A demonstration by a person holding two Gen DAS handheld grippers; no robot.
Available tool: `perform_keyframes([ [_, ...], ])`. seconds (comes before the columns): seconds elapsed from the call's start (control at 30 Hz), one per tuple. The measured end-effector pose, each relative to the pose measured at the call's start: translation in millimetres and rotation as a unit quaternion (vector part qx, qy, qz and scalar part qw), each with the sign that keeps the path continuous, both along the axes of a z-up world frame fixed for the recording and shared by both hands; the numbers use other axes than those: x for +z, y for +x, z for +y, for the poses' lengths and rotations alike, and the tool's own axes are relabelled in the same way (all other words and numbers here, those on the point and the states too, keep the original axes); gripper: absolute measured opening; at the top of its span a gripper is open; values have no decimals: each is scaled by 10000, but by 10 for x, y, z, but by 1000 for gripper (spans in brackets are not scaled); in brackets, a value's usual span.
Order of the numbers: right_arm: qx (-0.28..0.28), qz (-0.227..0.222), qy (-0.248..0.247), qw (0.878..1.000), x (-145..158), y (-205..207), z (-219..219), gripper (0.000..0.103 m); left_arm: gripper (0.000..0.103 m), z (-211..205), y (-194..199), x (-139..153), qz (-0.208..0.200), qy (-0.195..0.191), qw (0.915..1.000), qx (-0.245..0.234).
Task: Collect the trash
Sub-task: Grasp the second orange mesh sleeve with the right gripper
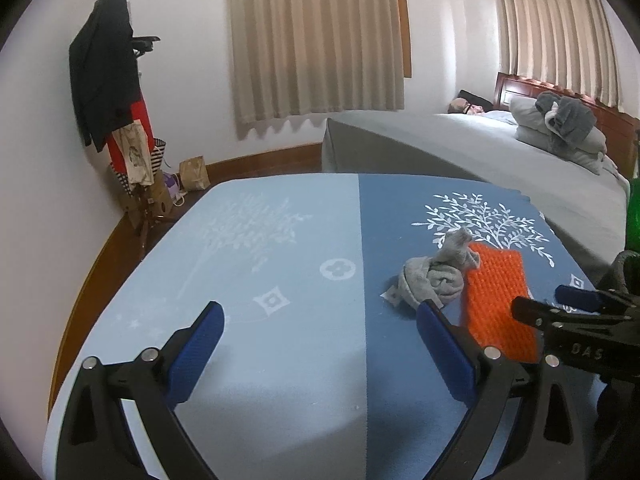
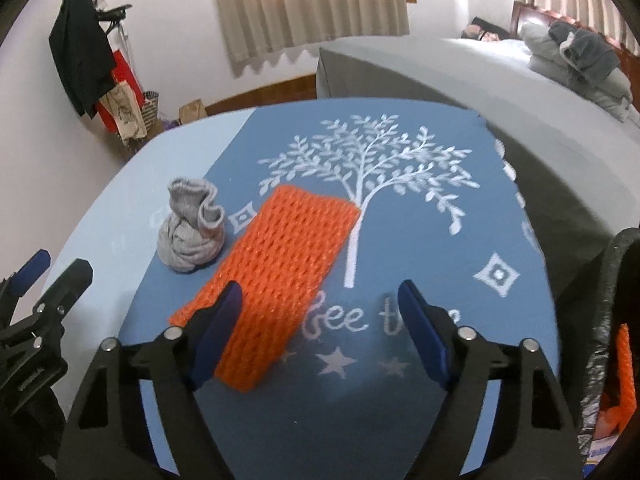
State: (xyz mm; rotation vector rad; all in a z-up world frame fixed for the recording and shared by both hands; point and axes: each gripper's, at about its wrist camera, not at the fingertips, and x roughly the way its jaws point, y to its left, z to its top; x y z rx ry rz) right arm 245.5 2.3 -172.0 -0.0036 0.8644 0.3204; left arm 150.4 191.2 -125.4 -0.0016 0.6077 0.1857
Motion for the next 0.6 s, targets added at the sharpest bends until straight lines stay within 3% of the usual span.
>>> perform_keyframes([
  [0.17,173,117,-1,9998,-35,-9,53,56,95,-2,-2,-10,9,-6,10000,0],
  [0.33,439,191,201,9987,-31,-36,93,24,95,-3,9,-24,28,-16,10000,-11],
  [0.6,528,129,389,9978,99,-86,-41,11,95,-99,49,-37,41,-44,9999,-120],
])
